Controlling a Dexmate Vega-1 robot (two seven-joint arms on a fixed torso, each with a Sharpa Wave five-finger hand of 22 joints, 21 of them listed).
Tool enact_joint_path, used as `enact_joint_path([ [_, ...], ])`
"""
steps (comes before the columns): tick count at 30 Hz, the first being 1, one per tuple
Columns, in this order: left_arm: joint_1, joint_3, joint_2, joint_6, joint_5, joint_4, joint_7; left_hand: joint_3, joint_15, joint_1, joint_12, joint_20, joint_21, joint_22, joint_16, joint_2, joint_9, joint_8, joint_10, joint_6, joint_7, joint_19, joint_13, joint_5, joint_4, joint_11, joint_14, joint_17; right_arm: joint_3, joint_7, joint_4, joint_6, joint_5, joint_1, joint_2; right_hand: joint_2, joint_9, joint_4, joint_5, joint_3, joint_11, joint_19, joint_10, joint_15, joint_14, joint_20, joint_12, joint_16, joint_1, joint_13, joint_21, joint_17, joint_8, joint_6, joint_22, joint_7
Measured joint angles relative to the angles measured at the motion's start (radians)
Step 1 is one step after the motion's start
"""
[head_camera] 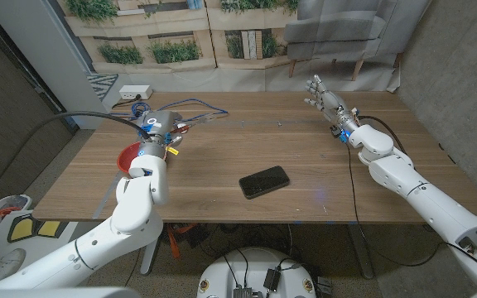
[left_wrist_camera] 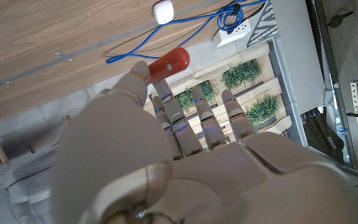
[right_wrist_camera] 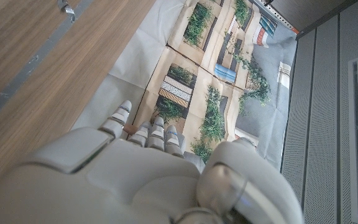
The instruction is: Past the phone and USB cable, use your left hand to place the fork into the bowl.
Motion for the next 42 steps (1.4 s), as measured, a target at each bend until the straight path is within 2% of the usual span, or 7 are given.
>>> enact_joint_path([
  [25, -0.008, 0.004, 0.024, 0.083, -0.04, -0.001, 0.043, 0.0, -0.004, 0.0, 0.003, 0.0, 0.0, 0.0, -0.008, 0.0, 0.0, 0.0, -0.002, 0.0, 0.0, 0.0, 0.001, -0.001, 0.0, 0.002, 0.004, 0.0, -0.001, -0.01, 0.011, 0.004, -0.004, 0.01, 0.008, 0.0, 0.0, 0.004, 0.0, 0.004, 0.0, 0.0, 0.0, 0.0, 0.0, 0.0, 0.0, 0.0, 0.0, 0.0, 0.0, 0.0, 0.0, 0.004, 0.0, -0.004],
  [42, -0.024, 0.023, 0.05, 0.143, -0.097, 0.0, 0.082, 0.005, -0.004, 0.0, 0.003, 0.006, 0.0, 0.0, -0.008, 0.0, 0.0, 0.0, -0.009, -0.006, 0.006, 0.005, 0.0, -0.001, 0.005, -0.009, 0.014, 0.005, -0.002, -0.01, 0.015, -0.001, -0.007, 0.015, 0.008, 0.0, 0.0, 0.004, 0.0, 0.004, -0.005, 0.0, 0.005, 0.0, 0.0, 0.0, 0.0, 0.0, 0.0, 0.0, 0.0, 0.0, 0.0, 0.004, 0.0, -0.004],
])
